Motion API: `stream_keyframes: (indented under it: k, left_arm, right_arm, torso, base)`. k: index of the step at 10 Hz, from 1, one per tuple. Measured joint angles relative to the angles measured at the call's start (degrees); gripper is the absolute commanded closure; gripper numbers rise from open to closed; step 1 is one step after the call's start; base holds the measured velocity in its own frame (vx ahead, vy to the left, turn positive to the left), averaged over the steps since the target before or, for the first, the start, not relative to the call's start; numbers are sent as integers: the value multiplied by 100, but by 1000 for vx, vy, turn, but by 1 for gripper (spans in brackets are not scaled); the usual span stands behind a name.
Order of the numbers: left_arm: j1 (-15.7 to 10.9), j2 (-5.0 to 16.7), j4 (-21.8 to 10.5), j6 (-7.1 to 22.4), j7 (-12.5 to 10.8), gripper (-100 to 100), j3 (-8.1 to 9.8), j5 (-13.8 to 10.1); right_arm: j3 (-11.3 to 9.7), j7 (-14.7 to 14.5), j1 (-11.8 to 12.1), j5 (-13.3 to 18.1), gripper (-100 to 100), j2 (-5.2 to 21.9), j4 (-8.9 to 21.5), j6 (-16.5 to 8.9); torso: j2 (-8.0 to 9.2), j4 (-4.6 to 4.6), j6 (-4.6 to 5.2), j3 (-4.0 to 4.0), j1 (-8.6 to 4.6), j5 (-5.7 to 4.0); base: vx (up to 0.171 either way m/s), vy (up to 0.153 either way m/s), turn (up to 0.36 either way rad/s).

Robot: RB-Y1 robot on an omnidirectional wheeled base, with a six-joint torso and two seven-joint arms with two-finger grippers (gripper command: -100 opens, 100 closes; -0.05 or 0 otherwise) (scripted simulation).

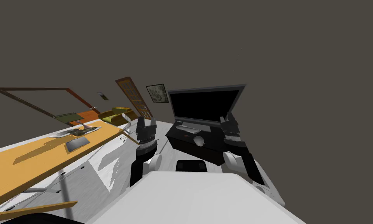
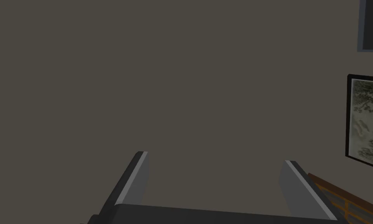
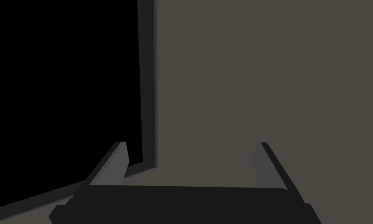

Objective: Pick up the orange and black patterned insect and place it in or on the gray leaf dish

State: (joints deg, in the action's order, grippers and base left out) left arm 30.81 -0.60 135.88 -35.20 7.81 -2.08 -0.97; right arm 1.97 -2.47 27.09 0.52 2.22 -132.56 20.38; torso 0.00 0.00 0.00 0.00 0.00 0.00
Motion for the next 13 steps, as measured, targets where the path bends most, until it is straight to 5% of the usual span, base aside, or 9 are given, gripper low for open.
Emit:
stream_keyframes:
  k: [13]
  left_arm:
    - [-1,-1,0,0,0,0,-1,0]
  right_arm:
    - [-85,365,468,1862,-100,1494,866,-140]
  torso:
    - [7,2,-2,4,26,6]
  base:
    - [-27,69,130]
